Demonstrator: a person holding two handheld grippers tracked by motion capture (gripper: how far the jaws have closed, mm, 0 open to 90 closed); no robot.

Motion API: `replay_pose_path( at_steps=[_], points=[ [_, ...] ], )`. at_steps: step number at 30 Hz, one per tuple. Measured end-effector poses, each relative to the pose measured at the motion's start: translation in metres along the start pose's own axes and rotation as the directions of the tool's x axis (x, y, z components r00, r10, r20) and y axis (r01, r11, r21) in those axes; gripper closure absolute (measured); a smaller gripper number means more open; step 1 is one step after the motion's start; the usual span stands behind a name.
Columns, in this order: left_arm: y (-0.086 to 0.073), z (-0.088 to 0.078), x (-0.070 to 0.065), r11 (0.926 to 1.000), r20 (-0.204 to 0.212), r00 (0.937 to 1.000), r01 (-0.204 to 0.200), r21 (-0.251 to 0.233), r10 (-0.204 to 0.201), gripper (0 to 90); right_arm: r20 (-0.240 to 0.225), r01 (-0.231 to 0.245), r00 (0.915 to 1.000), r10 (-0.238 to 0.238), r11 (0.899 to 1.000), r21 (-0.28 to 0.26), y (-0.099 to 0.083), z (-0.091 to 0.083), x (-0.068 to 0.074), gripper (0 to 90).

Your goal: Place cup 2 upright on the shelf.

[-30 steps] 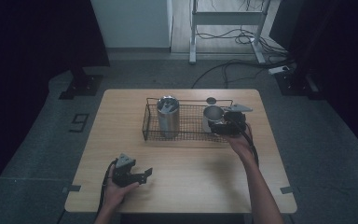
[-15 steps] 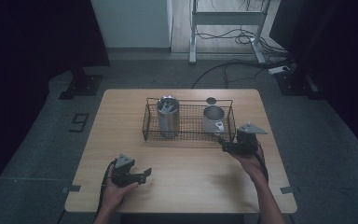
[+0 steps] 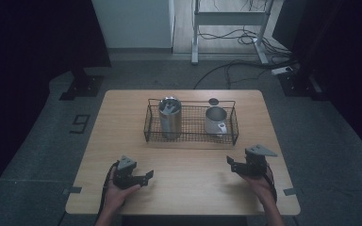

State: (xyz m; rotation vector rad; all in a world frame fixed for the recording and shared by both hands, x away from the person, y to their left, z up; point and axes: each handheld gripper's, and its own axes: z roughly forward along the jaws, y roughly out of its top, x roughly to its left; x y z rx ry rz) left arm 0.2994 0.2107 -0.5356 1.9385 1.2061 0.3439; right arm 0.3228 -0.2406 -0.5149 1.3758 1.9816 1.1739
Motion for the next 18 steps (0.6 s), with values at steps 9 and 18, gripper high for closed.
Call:
replay_pose_path(
  at_steps=[9, 18],
  points=[
    [-0.001, 0.002, -0.002, 1.0000, -0.001, 1.0000, -0.002, 0.007, 0.002, 13.4, -0.002, -0.032, 0.9995, 0.032, 0.999, 0.028, -0.026, -0.002, -0.005, 12.9],
    [0.000, 0.001, -0.003, 1.0000, -0.004, 1.0000, -0.005, -0.004, 0.005, 13.4, 0.005, -0.030, 0.9995, 0.030, 0.999, 0.033, -0.028, -0.003, -0.005, 12.7]
  ],
)
